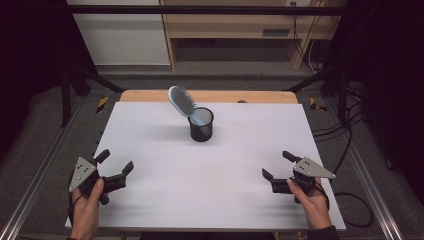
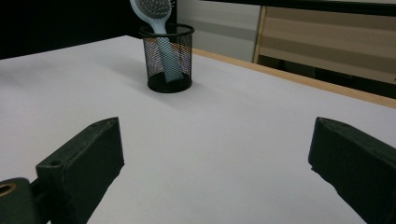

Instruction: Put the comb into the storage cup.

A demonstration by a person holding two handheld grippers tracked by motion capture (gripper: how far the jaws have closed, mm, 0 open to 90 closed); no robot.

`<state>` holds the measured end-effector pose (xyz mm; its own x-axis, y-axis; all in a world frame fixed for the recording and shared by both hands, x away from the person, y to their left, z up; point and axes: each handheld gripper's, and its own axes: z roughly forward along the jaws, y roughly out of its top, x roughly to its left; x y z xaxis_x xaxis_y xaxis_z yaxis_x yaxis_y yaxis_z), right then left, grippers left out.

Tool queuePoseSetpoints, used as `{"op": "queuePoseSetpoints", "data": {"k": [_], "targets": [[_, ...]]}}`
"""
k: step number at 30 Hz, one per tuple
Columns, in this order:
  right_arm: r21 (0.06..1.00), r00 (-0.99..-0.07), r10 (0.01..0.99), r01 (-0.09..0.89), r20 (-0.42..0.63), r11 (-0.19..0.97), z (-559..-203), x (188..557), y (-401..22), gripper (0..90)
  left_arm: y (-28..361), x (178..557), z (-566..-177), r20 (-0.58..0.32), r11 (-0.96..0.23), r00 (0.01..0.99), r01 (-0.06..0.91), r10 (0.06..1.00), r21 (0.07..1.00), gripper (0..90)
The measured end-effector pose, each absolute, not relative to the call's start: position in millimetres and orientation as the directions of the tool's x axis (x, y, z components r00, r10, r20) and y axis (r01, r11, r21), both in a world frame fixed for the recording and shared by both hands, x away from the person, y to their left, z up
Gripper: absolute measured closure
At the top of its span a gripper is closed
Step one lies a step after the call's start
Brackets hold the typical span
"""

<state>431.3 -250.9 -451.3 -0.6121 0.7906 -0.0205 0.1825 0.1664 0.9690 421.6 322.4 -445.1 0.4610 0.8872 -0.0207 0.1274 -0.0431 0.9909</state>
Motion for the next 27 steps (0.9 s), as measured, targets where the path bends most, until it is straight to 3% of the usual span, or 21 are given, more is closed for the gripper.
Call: {"op": "queuePoseSetpoints", "data": {"k": [27], "targets": [[0.975, -0.614, 0.788, 0.157, -0.027, 0.155, -456, 431, -248, 3.4, 301, 419, -448, 0.008, -0.075, 0.500, 0.114, 0.866, 0.991, 2.8]]}}
